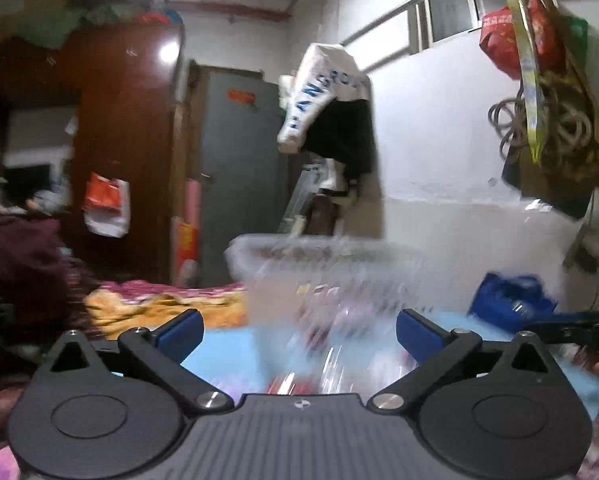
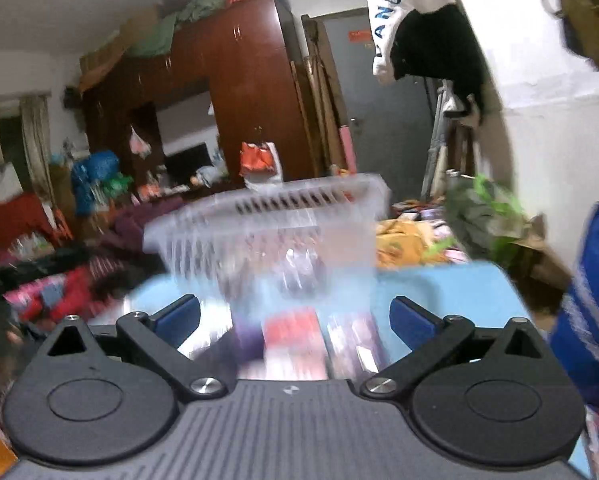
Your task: Organize objects
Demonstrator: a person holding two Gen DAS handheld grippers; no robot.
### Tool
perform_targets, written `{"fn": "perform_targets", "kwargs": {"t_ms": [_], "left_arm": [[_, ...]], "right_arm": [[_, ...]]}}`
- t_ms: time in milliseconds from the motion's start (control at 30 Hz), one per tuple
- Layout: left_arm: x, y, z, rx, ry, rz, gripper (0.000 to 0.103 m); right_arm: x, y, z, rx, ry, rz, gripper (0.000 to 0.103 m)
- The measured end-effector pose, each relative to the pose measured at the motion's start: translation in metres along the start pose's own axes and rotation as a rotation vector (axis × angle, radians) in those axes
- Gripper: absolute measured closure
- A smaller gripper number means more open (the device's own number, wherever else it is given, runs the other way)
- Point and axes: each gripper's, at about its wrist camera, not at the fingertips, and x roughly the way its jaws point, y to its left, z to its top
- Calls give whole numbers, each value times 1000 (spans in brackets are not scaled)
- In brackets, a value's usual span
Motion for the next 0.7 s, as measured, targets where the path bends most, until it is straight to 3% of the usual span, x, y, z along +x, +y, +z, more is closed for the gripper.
{"fn": "perform_targets", "kwargs": {"t_ms": [133, 267, 333, 400, 600, 667, 700], "left_arm": [[-27, -7, -37, 10, 68, 12, 0], [-28, -22, -48, 150, 97, 31, 0], [-23, -24, -53, 188, 118, 44, 0], [-15, -19, -53, 175, 135, 45, 0], [2, -8, -65, 149, 212, 61, 0], [4, -6, -70, 149, 234, 44, 5], [2, -5, -72, 134, 224, 39, 18]], "right_arm": [[-14, 11, -37, -46, 66, 0, 0], [-10, 26, -52, -111, 71, -41, 4], [-4, 22, -51, -83, 91, -9, 13], [2, 17, -54, -59, 115, 30, 17], [-2, 27, -63, -95, 104, 19, 18], [-4, 27, -68, -93, 95, 18, 21], [-4, 27, -69, -91, 94, 20, 21]]}}
